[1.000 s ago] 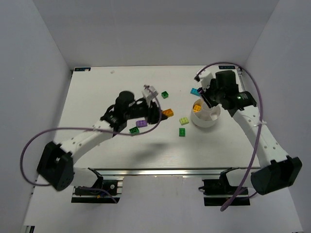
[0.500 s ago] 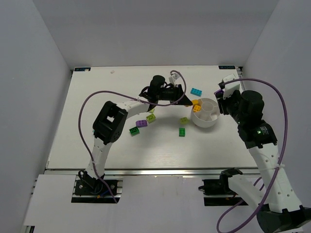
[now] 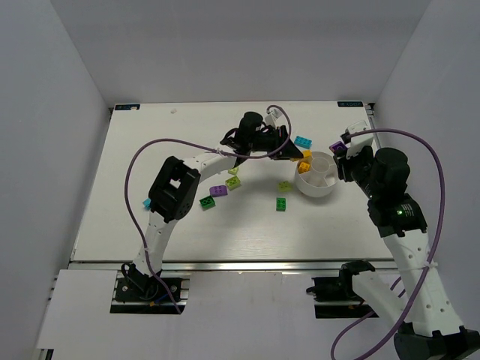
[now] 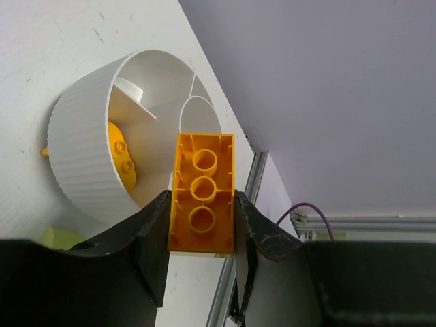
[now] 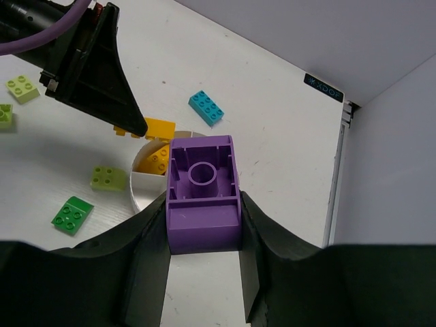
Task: Sort the legos into containers by color
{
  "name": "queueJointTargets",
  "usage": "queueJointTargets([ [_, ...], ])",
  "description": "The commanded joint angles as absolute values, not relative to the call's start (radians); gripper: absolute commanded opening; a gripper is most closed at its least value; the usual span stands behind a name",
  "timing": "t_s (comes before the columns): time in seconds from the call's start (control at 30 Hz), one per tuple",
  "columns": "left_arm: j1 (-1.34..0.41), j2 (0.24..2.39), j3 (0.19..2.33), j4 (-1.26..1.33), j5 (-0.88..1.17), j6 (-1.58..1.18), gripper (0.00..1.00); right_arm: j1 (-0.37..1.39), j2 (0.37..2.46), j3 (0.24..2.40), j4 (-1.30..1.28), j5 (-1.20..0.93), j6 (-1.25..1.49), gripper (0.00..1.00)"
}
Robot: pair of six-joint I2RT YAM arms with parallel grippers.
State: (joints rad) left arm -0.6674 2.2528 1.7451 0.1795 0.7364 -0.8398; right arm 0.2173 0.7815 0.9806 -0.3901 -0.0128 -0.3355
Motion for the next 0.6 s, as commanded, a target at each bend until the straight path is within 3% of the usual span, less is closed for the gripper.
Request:
queueJointTargets([
  [0.0,-0.683,2.244,1.815,0.089,0.704,-0.847,0.04,0.204,0.767,0.974,-0.330,-0.038,-0.314,0.00],
  [0.57,-0.701,2.304,1.887,0.006,0.614,-0.873,0.17,0.192,0.739,0.953,-0.331,-0.069,-0.313,0.00],
])
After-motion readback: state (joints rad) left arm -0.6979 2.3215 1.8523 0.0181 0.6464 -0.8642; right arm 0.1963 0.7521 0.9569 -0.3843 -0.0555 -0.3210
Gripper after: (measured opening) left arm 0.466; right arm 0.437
